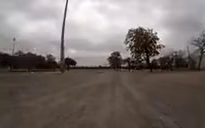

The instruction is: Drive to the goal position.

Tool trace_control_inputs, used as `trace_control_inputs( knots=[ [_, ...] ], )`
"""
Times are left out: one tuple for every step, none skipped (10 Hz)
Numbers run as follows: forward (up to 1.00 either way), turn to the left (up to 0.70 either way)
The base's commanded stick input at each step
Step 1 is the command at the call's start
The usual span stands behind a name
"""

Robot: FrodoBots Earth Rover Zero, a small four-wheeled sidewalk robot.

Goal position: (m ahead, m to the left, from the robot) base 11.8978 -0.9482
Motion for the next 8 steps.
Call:
trace_control_inputs(
  knots=[
    [0.7,-0.01],
    [0.7,-0.01],
    [0.7,-0.01],
    [0.7,-0.01],
    [0.7,-0.01],
    [0.7,-0.01],
    [0.7,-0.01],
    [0.7,-0.01]
  ],
)
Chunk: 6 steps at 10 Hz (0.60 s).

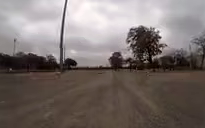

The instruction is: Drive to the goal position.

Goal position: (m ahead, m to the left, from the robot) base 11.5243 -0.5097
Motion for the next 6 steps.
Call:
trace_control_inputs(
  knots=[
    [0.7,-0.01],
    [0.7,-0.01],
    [0.7,-0.01],
    [0.7,-0.01],
    [0.7,-0.01],
    [0.7,-0.01]
  ],
)
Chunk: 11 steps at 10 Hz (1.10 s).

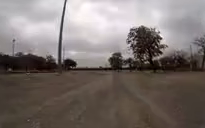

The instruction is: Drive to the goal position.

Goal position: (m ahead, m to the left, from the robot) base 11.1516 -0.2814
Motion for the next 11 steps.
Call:
trace_control_inputs(
  knots=[
    [0.7,-0.01],
    [0.7,-0.01],
    [0.7,-0.01],
    [0.7,-0.01],
    [0.7,-0.01],
    [0.7,-0.01],
    [0.7,-0.01],
    [0.7,-0.01],
    [0.7,-0.01],
    [0.7,-0.01],
    [0.7,-0.01]
  ],
)
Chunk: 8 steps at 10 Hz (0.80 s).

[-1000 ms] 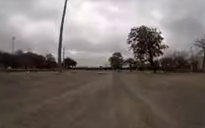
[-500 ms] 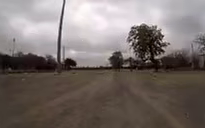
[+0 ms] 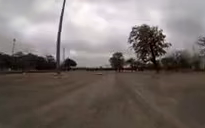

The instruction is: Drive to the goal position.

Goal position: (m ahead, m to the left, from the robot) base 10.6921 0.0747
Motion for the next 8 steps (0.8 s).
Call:
trace_control_inputs(
  knots=[
    [0.7,-0.01],
    [0.7,-0.01],
    [0.7,-0.01],
    [0.7,-0.01],
    [0.7,-0.01],
    [0.7,-0.01],
    [0.7,-0.01],
    [0.7,-0.01]
  ],
)
